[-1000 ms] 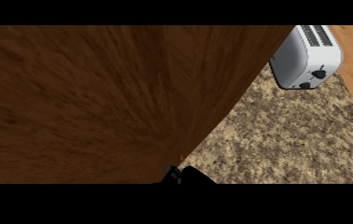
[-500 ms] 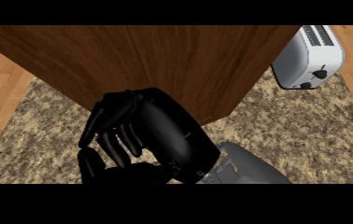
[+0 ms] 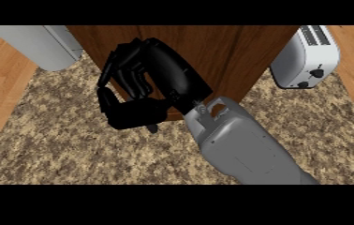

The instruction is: Pick up the wine, place it into the cabinet and close the cabinet

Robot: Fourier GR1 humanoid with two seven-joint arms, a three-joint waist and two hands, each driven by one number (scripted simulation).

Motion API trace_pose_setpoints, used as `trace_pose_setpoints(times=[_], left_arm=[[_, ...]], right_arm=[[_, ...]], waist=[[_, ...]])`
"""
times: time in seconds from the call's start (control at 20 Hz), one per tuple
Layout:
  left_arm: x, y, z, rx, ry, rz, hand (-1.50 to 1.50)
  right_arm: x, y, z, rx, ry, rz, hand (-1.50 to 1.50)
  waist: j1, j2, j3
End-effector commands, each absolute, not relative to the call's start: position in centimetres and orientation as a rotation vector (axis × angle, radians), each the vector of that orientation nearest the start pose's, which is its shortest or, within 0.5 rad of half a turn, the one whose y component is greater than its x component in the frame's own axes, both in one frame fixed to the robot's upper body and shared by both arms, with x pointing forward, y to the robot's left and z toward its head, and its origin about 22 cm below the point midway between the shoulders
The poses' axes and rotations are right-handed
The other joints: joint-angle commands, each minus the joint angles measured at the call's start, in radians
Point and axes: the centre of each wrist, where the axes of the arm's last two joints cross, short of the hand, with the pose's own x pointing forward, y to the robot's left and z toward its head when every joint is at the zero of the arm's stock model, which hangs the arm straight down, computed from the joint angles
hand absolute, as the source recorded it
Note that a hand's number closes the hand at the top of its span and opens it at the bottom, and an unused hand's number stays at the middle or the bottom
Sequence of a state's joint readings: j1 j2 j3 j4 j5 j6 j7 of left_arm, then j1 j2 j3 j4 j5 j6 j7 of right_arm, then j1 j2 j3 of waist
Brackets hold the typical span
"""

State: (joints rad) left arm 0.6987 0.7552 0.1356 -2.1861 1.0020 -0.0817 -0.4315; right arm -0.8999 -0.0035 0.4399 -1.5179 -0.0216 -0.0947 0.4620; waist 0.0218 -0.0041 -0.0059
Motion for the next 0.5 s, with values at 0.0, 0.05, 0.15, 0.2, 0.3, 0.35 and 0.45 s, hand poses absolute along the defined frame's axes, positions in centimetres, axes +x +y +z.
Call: trace_pose_setpoints(times=[0.0, 0.05, 0.15, 0.2, 0.3, 0.35, 0.45], left_arm=[[10.2, 34.0, 11.1, -0.290, -1.872, 0.139, -1.50], [10.8, 33.1, 11.8, -0.293, -1.870, 0.152, -1.50], [11.5, 32.3, 12.0, -0.298, -1.876, 0.162, -1.50], [11.2, 33.5, 10.2, -0.273, -1.853, 0.158, -1.50], [12.0, 31.8, 11.4, -0.312, -1.854, 0.153, -1.50], [12.1, 32.3, 10.9, -0.293, -1.855, 0.148, -1.50], [12.8, 32.2, 11.0, -0.294, -1.872, 0.156, -1.50]], right_arm=[[34.3, -3.5, 21.0, 0.187, -1.804, 0.699, 1.50], [34.1, -4.9, 21.4, 0.202, -1.801, 0.713, 1.50], [35.4, -4.4, 22.1, 0.210, -1.823, 0.685, 1.50], [36.1, -6.6, 21.1, 0.159, -1.827, 0.693, 1.50], [36.2, -4.2, 20.4, 0.148, -1.836, 0.720, 1.50], [37.8, -7.7, 22.7, 0.137, -1.831, 0.698, 1.50], [38.0, -7.9, 20.8, 0.108, -1.831, 0.717, 1.50]], waist=[[-0.003, 0.011, 0.006], [-0.017, 0.010, 0.006], [-0.016, 0.015, 0.006], [-0.016, 0.014, 0.005], [-0.013, 0.016, 0.006], [-0.017, 0.019, 0.006], [-0.020, 0.019, 0.006]])
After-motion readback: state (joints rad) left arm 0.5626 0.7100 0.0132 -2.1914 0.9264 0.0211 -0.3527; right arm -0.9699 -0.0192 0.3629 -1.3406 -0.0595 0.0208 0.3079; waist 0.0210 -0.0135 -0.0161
